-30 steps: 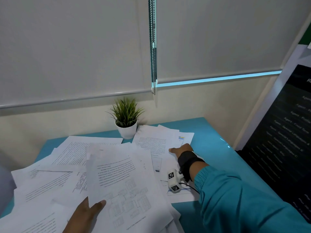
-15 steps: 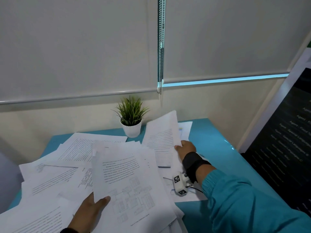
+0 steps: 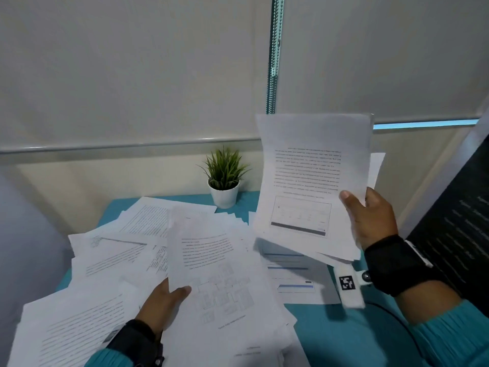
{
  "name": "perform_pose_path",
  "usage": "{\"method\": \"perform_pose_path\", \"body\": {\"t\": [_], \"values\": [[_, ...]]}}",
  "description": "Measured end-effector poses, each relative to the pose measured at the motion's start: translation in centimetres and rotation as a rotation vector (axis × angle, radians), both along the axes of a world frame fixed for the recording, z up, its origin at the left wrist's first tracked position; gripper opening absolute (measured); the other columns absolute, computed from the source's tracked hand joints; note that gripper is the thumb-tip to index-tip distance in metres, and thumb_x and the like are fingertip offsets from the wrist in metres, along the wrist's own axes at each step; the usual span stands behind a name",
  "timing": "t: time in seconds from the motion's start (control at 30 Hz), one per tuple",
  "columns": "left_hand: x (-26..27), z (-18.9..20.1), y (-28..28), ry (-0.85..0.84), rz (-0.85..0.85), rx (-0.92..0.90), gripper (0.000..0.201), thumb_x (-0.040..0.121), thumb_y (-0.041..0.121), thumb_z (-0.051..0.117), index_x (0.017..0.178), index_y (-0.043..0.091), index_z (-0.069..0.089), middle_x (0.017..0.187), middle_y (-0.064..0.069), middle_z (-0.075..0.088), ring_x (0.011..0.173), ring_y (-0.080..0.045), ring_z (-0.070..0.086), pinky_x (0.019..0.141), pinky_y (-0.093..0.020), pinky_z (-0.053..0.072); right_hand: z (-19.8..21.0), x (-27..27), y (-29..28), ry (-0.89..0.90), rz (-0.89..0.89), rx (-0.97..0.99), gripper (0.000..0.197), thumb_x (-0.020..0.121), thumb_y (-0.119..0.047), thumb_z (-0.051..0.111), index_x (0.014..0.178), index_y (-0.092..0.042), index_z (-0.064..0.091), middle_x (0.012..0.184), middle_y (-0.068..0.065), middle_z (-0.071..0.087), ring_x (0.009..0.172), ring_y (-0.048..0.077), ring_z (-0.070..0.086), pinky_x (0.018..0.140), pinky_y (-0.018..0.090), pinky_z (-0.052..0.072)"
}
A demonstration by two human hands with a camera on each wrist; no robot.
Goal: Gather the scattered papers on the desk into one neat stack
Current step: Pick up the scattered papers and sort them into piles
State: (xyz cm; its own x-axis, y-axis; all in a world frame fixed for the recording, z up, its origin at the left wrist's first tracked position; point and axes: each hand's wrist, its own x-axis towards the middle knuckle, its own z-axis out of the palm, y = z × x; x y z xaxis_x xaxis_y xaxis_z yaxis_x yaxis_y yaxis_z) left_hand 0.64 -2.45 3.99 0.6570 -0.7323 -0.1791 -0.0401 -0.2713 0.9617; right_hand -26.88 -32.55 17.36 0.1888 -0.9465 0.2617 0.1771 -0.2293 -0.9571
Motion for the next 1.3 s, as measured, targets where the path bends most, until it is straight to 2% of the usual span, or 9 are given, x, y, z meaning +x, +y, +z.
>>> {"method": "perform_pose_path", "body": {"t": [0.1,0.2,0.37,0.6,0.8,0.97,1.07,1.2,1.3], "values": [[-0.3,0.9,-0.3,0.075,0.017,-0.060,0.039,0.092,0.007,0.064,0.129,0.015,0.053,0.115,0.006,0.064,0.114,-0.019,0.058,0.099,-0.028,0.038,-0.7,0.0,1.5,-0.037,0.155,0.069,0.022,0.080,-0.014,0.073,0.101,-0.010,0.068,0.096,-0.002,0.074,0.086,0.013,0.068,0.078,0.023,0.054],[-0.6,1.2,-0.4,0.253,0.050,-0.102,0.045,0.098,0.027,0.057,0.140,0.019,0.045,0.132,0.005,0.054,0.126,-0.015,0.048,0.112,-0.028,0.028,-5.1,1.1,4.7,0.155,0.325,0.170,0.049,0.069,-0.027,0.083,0.108,-0.001,0.067,0.101,0.004,0.074,0.087,0.016,0.068,0.072,0.017,0.054],[-1.0,3.2,-0.2,0.449,0.047,-0.215,0.023,0.093,0.040,0.058,0.116,0.038,0.059,0.111,0.016,0.069,0.118,-0.016,0.058,0.113,-0.039,0.032,-11.1,4.3,10.0,0.466,0.506,0.194,0.029,0.084,-0.007,0.070,0.112,-0.002,0.064,0.107,0.006,0.069,0.097,0.021,0.067,0.068,0.008,0.046],[-1.4,0.9,0.0,0.236,-0.030,-0.165,0.069,0.061,0.012,0.077,0.127,0.003,0.060,0.118,-0.009,0.071,0.109,-0.026,0.067,0.101,-0.042,0.048,-11.8,6.0,12.3,0.687,0.699,0.084,0.046,0.082,-0.035,0.067,0.123,-0.019,0.055,0.121,-0.005,0.062,0.108,0.011,0.061,0.093,0.024,0.048],[-1.2,-1.1,-0.5,0.359,-0.050,-0.246,0.080,0.056,0.005,0.082,0.131,0.000,0.053,0.125,-0.021,0.065,0.121,-0.041,0.058,0.105,-0.053,0.042,-10.3,1.6,4.5,1.128,-0.020,-0.031,0.076,0.075,-0.043,0.072,0.135,-0.009,0.040,0.135,0.017,0.042,0.124,0.035,0.044,0.103,0.037,0.040],[-1.4,-1.4,-0.5,0.410,-0.029,-0.238,0.072,0.064,-0.005,0.071,0.133,-0.003,0.050,0.127,-0.025,0.062,0.120,-0.042,0.057,0.107,-0.058,0.038,-11.8,0.4,2.7,0.992,0.048,0.369,0.091,0.069,-0.033,0.083,0.133,0.002,0.030,0.130,0.025,0.048,0.115,0.036,0.054,0.090,0.037,0.049],[-1.3,-1.6,-0.3,0.407,-0.007,-0.215,0.068,0.067,-0.009,0.072,0.132,-0.004,0.051,0.127,-0.026,0.062,0.118,-0.041,0.058,0.108,-0.057,0.039,-12.7,1.5,3.0,0.664,0.079,0.539,0.077,0.063,-0.017,0.088,0.115,0.006,0.036,0.098,0.019,0.058,0.077,0.027,0.061,0.050,0.027,0.052],[-1.2,-1.6,-0.5,0.380,0.007,-0.194,0.067,0.064,-0.008,0.072,0.128,-0.007,0.053,0.122,-0.027,0.065,0.113,-0.042,0.061,0.102,-0.054,0.045,-12.4,2.1,4.6,0.829,0.261,0.384,0.032,0.077,-0.015,0.076,0.099,0.006,0.066,0.079,0.014,0.067,0.060,0.020,0.061,0.047,0.016,0.045],[-1.0,-1.5,-0.8,0.451,0.010,-0.224,0.066,0.068,-0.013,0.070,0.131,-0.007,0.051,0.128,-0.028,0.060,0.121,-0.043,0.055,0.108,-0.056,0.038,-10.1,1.6,4.0,1.105,0.225,0.078,0.027,0.090,-0.013,0.058,0.114,-0.003,0.066,0.113,0.017,0.068,0.095,0.027,0.064,0.072,0.021,0.044]]}}
